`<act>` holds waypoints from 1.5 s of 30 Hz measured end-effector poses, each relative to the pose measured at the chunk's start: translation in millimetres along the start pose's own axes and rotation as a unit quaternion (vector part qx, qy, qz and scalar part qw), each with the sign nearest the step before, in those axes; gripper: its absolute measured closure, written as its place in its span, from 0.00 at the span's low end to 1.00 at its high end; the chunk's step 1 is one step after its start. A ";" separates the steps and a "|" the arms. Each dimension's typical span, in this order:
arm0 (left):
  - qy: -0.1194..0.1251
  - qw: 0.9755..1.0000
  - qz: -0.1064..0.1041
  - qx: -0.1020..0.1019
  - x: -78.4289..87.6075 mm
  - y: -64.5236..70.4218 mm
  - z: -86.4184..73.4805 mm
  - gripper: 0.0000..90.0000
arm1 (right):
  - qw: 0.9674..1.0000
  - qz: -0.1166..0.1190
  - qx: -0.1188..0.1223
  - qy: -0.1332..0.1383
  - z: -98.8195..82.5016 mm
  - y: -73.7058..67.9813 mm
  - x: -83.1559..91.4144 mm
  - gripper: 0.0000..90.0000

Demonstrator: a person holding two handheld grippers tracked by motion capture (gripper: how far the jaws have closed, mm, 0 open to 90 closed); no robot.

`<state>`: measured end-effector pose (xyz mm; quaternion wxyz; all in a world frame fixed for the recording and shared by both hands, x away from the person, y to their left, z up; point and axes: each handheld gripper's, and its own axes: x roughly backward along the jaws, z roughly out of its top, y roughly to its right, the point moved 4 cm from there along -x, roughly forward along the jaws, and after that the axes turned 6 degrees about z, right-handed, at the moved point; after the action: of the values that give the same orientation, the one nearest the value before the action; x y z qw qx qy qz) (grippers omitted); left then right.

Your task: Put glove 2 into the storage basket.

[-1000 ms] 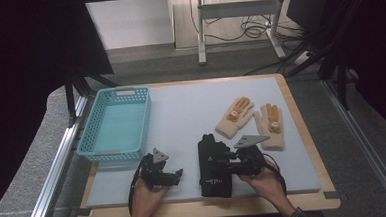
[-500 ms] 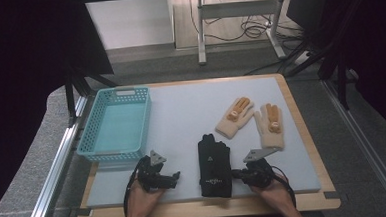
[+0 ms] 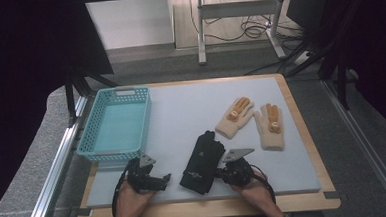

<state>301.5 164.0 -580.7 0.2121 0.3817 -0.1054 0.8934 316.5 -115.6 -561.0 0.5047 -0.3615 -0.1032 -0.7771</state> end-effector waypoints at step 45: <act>0.020 0.999 -0.038 -0.009 9.2 -0.3 -1.1 0.05 | 0.989 -0.149 -0.017 0.010 -29.5 83.6 59.5 0.23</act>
<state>295.2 167.4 -574.8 0.2514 0.3655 -0.0942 0.8913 361.2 -212.6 -559.6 0.3777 -0.3430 -0.1377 -0.8490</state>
